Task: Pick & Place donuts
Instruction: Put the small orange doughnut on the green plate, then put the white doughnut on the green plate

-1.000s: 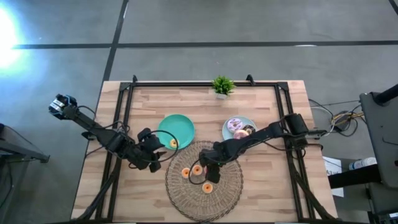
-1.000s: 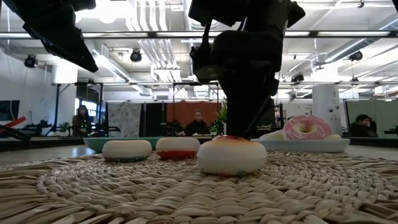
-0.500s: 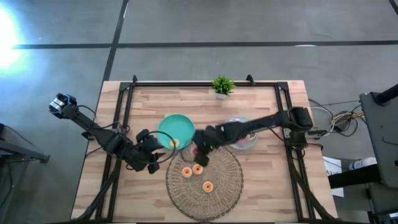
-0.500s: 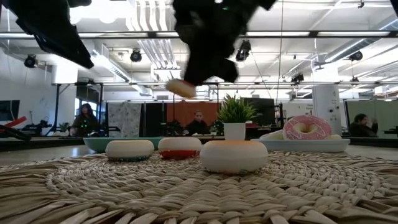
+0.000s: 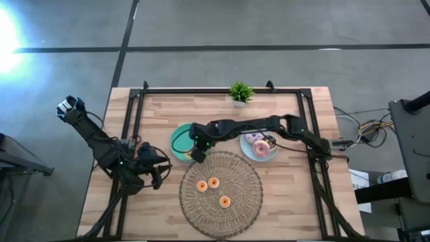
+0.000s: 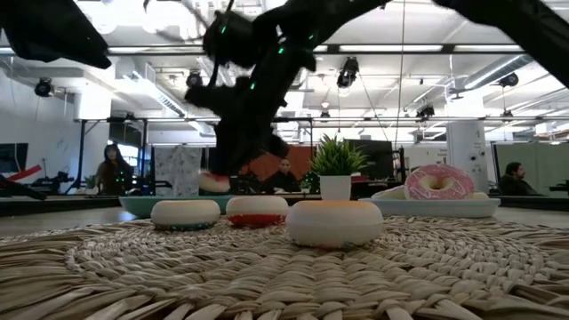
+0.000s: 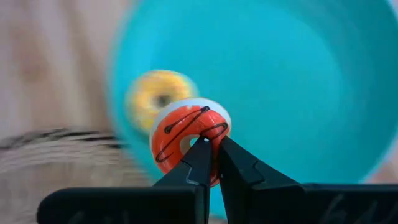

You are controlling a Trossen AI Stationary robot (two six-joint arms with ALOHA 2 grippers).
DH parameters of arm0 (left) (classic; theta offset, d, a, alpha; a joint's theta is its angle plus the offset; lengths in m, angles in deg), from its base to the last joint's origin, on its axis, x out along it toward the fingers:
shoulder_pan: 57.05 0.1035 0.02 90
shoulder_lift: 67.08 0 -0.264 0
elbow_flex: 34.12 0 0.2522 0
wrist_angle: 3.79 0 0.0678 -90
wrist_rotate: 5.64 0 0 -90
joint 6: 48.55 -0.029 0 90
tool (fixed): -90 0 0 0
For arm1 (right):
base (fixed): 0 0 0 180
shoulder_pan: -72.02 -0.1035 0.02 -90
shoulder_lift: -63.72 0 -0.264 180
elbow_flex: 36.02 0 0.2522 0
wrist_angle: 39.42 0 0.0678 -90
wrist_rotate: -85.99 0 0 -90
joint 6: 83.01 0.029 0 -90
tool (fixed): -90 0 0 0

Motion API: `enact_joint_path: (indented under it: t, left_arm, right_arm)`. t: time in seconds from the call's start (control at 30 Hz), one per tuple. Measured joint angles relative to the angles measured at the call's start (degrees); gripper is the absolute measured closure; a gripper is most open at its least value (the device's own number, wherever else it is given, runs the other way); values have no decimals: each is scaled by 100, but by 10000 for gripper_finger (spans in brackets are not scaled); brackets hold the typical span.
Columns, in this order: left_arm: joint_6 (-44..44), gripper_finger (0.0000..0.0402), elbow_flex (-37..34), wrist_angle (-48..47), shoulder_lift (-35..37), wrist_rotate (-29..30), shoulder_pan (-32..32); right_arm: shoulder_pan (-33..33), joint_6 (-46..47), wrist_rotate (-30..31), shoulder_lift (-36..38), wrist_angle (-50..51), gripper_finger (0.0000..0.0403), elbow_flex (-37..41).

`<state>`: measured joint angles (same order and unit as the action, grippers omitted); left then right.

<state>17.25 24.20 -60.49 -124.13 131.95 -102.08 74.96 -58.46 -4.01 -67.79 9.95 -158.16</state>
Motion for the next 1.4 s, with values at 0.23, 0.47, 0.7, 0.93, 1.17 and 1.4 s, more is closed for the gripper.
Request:
enact_joint_path:
  t: [0.23, 0.47, 0.7, 0.93, 1.17, 1.4]
  left_arm:
    - [50, 285, 0, -30, -2, 134, -16]
    - [26, 285, 0, -190, -5, 161, -14]
    - [52, 285, 0, -195, -4, 164, -14]
    - [91, 285, 0, -200, -4, 162, -14]
    - [91, 285, 0, -312, -4, 159, -14]
    - [64, 285, 0, -353, -4, 160, -10]
  right_arm:
    - [14, -556, 332, -615, 1086, 386, -959]
    - [-17, -795, 305, -710, 1394, 317, -1243]
    - [-33, -1146, 457, -693, 1568, 237, -1382]
    - [-211, -1476, 454, -606, 1620, 206, -1518]
    - [-537, -2256, 466, 9, 1857, 204, -1170]
    - [-994, -2279, 462, 1094, 1597, 213, 236]
